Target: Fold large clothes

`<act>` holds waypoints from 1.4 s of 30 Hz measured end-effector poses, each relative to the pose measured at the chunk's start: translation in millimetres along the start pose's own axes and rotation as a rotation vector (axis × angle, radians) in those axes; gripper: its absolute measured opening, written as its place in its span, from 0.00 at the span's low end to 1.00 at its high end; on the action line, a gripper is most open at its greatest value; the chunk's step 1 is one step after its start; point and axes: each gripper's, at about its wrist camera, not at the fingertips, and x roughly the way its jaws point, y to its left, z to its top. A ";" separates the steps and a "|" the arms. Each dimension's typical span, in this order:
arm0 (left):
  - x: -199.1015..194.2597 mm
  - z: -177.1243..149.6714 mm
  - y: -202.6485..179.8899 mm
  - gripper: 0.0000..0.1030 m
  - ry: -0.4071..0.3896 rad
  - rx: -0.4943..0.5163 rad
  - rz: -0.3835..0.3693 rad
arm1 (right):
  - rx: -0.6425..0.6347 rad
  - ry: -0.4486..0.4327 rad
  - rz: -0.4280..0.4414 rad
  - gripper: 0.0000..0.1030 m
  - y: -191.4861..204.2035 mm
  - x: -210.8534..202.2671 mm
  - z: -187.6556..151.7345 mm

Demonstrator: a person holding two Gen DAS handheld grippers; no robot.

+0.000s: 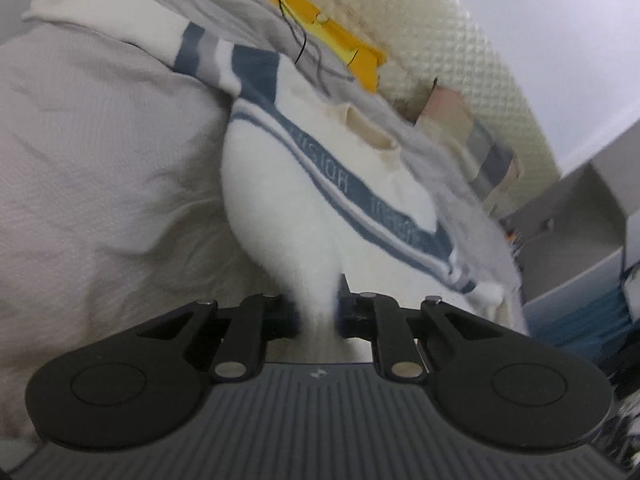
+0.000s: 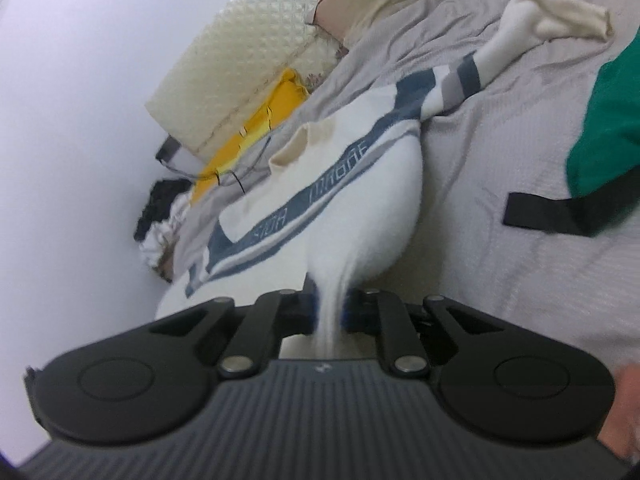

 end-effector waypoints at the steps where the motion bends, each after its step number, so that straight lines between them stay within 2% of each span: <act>1: -3.0 -2.3 -2.7 0.15 0.016 0.020 0.014 | 0.004 0.018 -0.021 0.12 -0.3 -3.2 -5.6; 7: 9.0 -21.6 -2.0 0.17 0.122 0.100 0.127 | 0.065 0.135 -0.138 0.14 -24.6 9.6 -29.0; 11: 16.9 -19.9 -1.6 0.21 0.130 0.131 0.145 | 0.083 0.116 -0.136 0.18 -25.8 6.1 -25.4; 13: 16.7 -18.3 0.4 0.40 0.128 0.140 0.149 | 0.081 0.108 -0.138 0.25 -24.1 3.2 -22.9; 15: 12.5 -16.5 -3.2 0.52 0.119 0.149 0.153 | 0.092 0.103 -0.140 0.29 -22.6 1.3 -19.7; 18: 4.2 -19.0 -17.0 0.56 0.079 0.196 0.151 | 0.125 0.075 -0.117 0.43 -27.4 -2.4 -12.0; 20: 1.1 -21.3 -30.9 0.60 0.051 0.231 0.138 | 0.143 0.053 -0.103 0.46 -31.4 -4.8 -2.5; 23: 4.7 -23.5 -56.4 0.62 0.015 0.292 0.134 | 0.154 -0.009 -0.099 0.46 -39.8 -9.1 20.8; 27: 26.5 -30.8 -94.3 0.67 -0.050 0.386 0.108 | 0.134 -0.131 -0.144 0.46 -59.8 -10.3 68.1; 31: 73.2 -46.7 -118.9 0.67 -0.036 0.449 0.077 | 0.175 -0.231 -0.169 0.46 -106.0 2.6 121.1; 38: 151.3 -71.1 -112.8 0.67 0.017 0.493 0.049 | 0.284 -0.279 -0.297 0.46 -207.0 62.1 199.9; 42: 171.5 -70.0 -104.6 0.67 0.020 0.495 0.058 | 0.371 -0.324 -0.342 0.45 -261.8 97.7 233.9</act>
